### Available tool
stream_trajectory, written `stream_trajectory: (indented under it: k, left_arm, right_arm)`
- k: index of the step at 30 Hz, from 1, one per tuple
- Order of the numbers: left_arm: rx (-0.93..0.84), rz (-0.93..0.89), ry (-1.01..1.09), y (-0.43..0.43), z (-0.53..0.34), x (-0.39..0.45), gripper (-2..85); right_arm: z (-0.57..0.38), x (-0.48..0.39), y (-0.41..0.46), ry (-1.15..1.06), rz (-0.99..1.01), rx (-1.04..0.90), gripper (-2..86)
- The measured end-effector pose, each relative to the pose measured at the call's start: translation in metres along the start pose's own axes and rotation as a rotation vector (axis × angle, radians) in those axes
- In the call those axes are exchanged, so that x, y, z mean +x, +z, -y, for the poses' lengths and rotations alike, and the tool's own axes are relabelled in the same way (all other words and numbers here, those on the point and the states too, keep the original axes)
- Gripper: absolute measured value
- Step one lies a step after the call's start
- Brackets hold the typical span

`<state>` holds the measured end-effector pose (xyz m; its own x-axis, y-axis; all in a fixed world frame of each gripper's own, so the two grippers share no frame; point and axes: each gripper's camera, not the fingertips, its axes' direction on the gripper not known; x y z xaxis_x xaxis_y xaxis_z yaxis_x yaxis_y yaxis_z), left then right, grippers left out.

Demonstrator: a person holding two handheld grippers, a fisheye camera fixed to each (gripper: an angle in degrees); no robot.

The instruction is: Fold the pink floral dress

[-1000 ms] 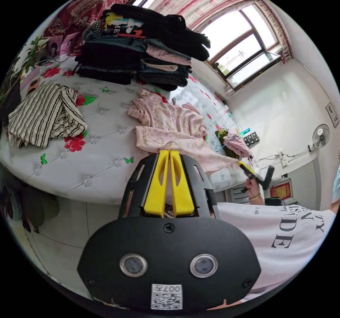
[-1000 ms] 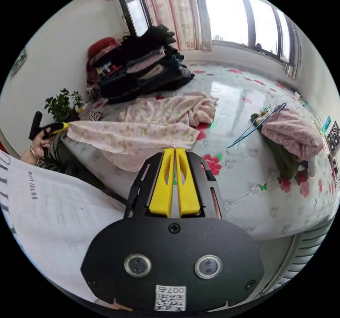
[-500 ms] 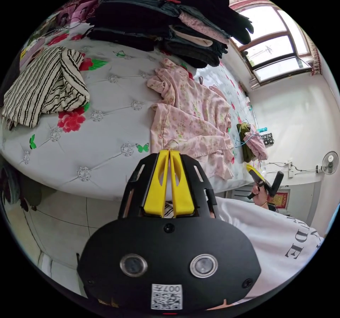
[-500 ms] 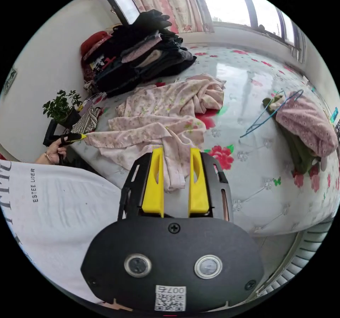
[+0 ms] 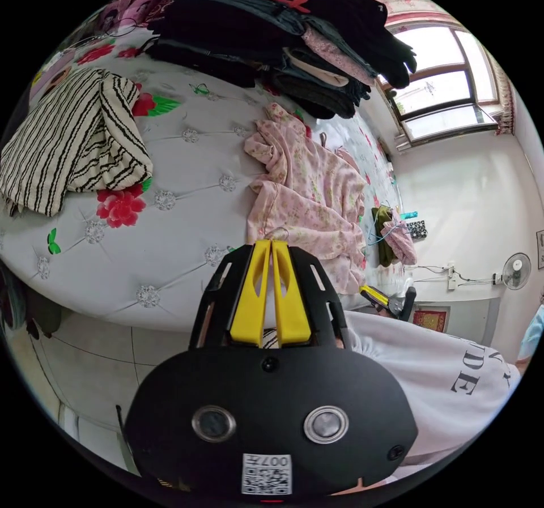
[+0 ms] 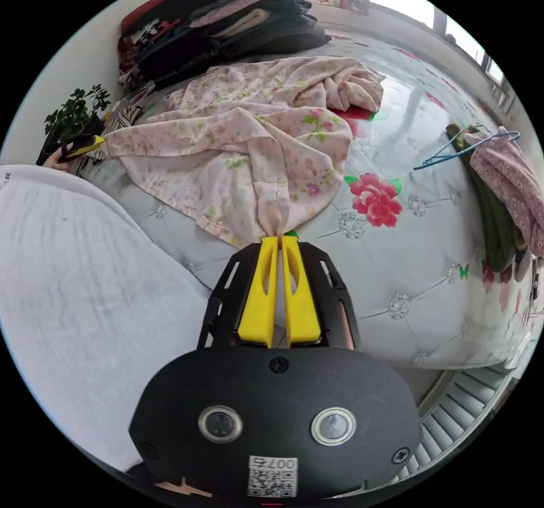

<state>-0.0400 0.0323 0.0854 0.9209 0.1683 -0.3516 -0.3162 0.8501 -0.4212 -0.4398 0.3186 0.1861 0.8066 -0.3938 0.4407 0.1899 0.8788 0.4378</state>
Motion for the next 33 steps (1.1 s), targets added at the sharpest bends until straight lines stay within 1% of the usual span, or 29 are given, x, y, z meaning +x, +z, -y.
stream_trajectory:
  k: [2, 4, 6, 8, 10, 13, 14, 15, 16, 17, 18, 20, 22, 25, 27, 29, 30, 33]
  left_arm:
    - [0.022, -0.056, 0.016, -0.02, 0.001, 0.001, -1.0]
    - [0.041, -0.127, 0.052, -0.039, -0.001, 0.006, -1.0]
    - [0.058, -0.181, 0.109, -0.06, -0.005, 0.014, -1.0]
    - [0.056, -0.198, 0.156, -0.08, -0.008, 0.022, -1.0]
    - [0.074, -0.181, 0.144, -0.087, -0.005, 0.021, -1.0]
    - [0.091, -0.187, 0.042, -0.076, 0.023, 0.003, -1.0]
    - [0.094, -0.24, 0.019, -0.066, 0.043, 0.001, -1.0]
    - [0.102, -0.273, 0.025, -0.062, 0.054, 0.004, -1.0]
    - [0.106, -0.324, 0.051, -0.055, 0.076, 0.015, -1.0]
    - [0.095, -0.326, 0.078, -0.051, 0.094, 0.032, -1.0]
    - [0.093, -0.319, 0.102, -0.052, 0.1, 0.041, -1.0]
    - [0.13, -0.271, 0.229, -0.067, 0.107, 0.074, -1.0]
    - [0.156, -0.2, 0.271, -0.081, 0.099, 0.081, -1.0]
    - [0.157, -0.092, 0.233, -0.094, 0.07, 0.06, -1.0]
    - [0.125, -0.09, 0.178, -0.088, 0.049, 0.037, -1.0]
    - [0.094, -0.118, 0.05, -0.071, 0.022, 0.009, -1.0]
    - [0.087, -0.121, 0.023, -0.066, 0.016, 0.004, -1.0]
    - [0.081, -0.141, -0.069, -0.048, -0.003, -0.009, -1.0]
  right_arm:
    - [-0.003, 0.009, -0.028, 0.011, 0.003, 0.058, 0.4]
    - [-0.015, 0.027, -0.085, 0.052, 0.015, 0.174, 0.0]
    - [-0.027, 0.039, -0.128, 0.073, 0.052, 0.247, -0.1]
    - [-0.035, 0.05, -0.159, 0.08, 0.118, 0.281, -0.2]
    - [-0.032, 0.067, -0.172, 0.125, 0.141, 0.274, -0.2]
    - [0.007, 0.097, -0.16, 0.174, 0.133, 0.202, -0.2]
    - [0.019, 0.102, -0.157, 0.172, 0.151, 0.191, -0.2]
    - [0.046, 0.112, -0.152, 0.161, 0.223, 0.173, -0.2]
    - [0.071, 0.119, -0.149, 0.164, 0.276, 0.158, -0.2]
    - [0.081, 0.12, -0.151, 0.164, 0.279, 0.166, -0.3]
    - [0.096, 0.115, -0.16, 0.133, 0.257, 0.211, -0.3]
    - [0.103, 0.105, -0.178, 0.083, 0.182, 0.271, -0.3]
    - [0.09, 0.097, -0.194, 0.07, 0.071, 0.321, -0.2]
    - [0.055, 0.098, -0.183, 0.087, -0.007, 0.291, -0.2]
    - [0.035, 0.099, -0.16, 0.102, 0.023, 0.246, -0.2]
    - [0.021, 0.099, -0.135, 0.152, 0.066, 0.204, -0.2]
    - [0.015, 0.096, -0.121, 0.168, 0.09, 0.194, -0.1]
    - [0.008, 0.085, -0.096, 0.192, 0.086, 0.184, 0.1]
